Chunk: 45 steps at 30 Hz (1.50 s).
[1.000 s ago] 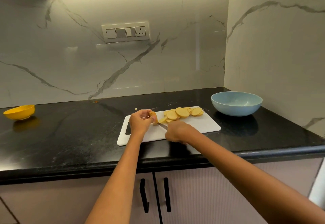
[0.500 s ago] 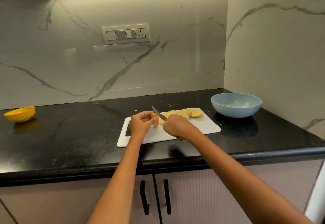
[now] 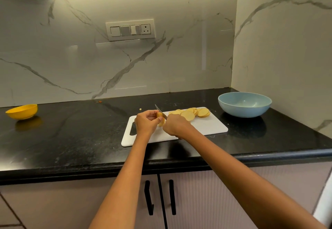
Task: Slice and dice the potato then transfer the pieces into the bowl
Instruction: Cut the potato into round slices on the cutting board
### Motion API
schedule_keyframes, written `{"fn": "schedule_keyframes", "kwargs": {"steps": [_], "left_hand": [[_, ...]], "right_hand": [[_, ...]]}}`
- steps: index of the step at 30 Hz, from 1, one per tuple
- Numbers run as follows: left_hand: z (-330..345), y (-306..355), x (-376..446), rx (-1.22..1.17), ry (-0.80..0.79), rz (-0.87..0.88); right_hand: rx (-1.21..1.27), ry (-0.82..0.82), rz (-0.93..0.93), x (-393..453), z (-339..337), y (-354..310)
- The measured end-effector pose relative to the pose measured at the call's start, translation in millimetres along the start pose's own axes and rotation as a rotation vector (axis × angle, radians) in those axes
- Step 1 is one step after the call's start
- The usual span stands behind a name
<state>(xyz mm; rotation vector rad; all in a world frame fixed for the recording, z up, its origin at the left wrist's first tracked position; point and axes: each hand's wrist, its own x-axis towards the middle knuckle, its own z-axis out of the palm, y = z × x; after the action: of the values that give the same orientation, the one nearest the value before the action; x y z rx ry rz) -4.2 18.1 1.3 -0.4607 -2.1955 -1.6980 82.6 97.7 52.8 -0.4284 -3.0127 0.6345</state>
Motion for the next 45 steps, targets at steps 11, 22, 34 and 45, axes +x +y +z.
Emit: {"fn": "schedule_keyframes", "kwargs": {"steps": [11,22,34,45], "left_hand": [[0,3,-1,0.031,-0.028,-0.011],[-2,1,0,0.052,0.006,-0.058],[-6,5,-5,-0.055,-0.063,-0.127],[-4,6,-4,-0.066,-0.061,-0.127]], "right_hand": [[-0.074,-0.140,-0.018,-7,-9,0],[-0.082,-0.153,-0.007,-26,-19,41],[0.038,0.004,0.000,-11,-9,15],[0.049,0.005,0.017,-8,-8,12]]}}
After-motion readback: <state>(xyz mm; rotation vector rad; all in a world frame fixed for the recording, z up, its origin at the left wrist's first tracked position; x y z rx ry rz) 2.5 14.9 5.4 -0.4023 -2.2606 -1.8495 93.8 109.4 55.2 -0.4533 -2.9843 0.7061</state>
